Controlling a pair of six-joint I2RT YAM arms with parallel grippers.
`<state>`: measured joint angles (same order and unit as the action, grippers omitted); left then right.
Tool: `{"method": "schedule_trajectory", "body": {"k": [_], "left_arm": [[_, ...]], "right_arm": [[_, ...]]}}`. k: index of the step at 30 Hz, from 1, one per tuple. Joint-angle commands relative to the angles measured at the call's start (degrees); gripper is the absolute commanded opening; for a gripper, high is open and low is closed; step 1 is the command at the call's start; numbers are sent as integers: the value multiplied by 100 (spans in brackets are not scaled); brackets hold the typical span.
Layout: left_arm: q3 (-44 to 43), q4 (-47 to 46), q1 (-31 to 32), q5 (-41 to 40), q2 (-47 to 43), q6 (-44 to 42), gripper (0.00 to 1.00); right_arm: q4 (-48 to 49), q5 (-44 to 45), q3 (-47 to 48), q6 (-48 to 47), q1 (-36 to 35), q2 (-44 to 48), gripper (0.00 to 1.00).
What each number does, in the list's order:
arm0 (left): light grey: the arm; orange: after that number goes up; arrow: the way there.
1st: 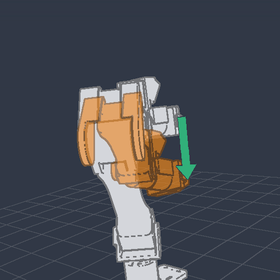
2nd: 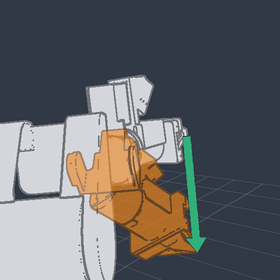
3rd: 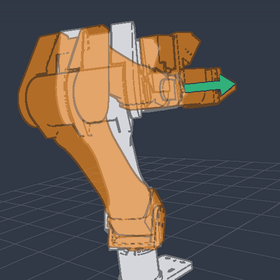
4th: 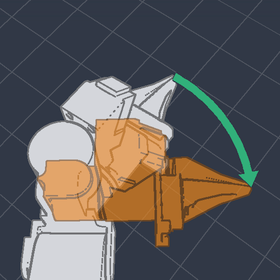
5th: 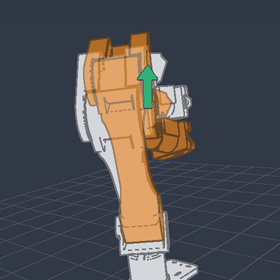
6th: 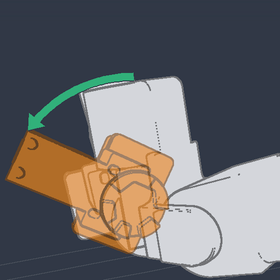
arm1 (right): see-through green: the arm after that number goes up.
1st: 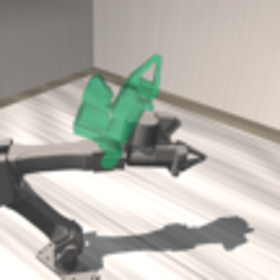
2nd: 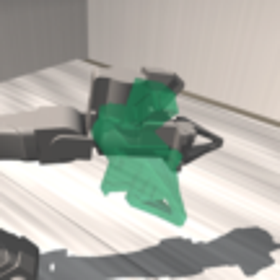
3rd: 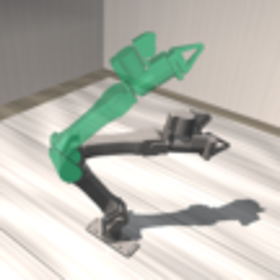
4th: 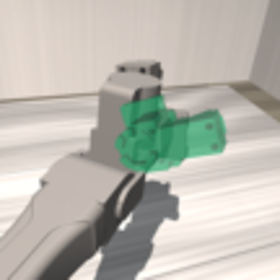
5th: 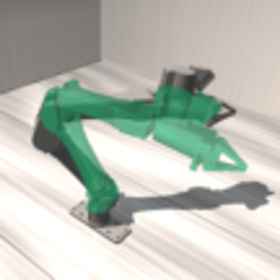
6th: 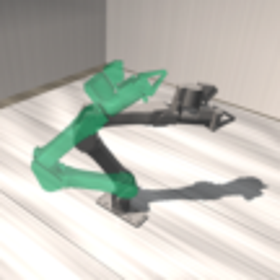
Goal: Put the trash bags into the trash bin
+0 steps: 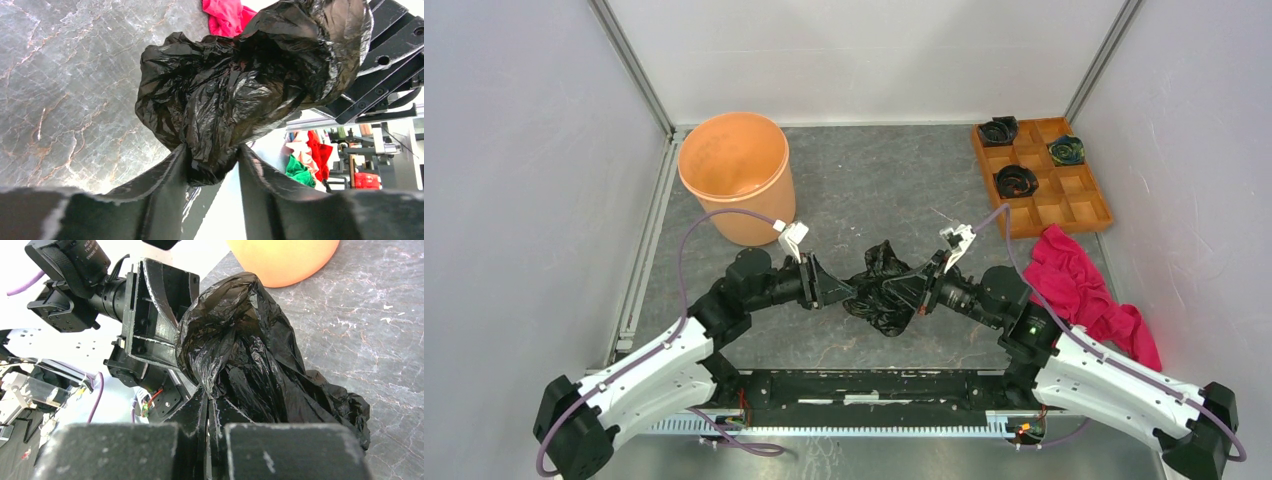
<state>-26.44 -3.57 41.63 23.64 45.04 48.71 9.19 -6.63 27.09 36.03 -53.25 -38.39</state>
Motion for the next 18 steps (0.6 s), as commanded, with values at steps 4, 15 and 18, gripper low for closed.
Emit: {"method": "schedule_trajectory", "body": {"k": [4,15,18], "left_arm": [[-548,-315,21,74,292,-17,16],[-1438,2146,21,-514,-231,-929,2],[-1744,2334,21,-448,34,-1257,2]], "right_arm": [[-611,330,522,-190,-20,-64,10],[-2547,2745,341,-1100,-17,635,67],[-2658,2369,514,-1286,-25,576,77]]}}
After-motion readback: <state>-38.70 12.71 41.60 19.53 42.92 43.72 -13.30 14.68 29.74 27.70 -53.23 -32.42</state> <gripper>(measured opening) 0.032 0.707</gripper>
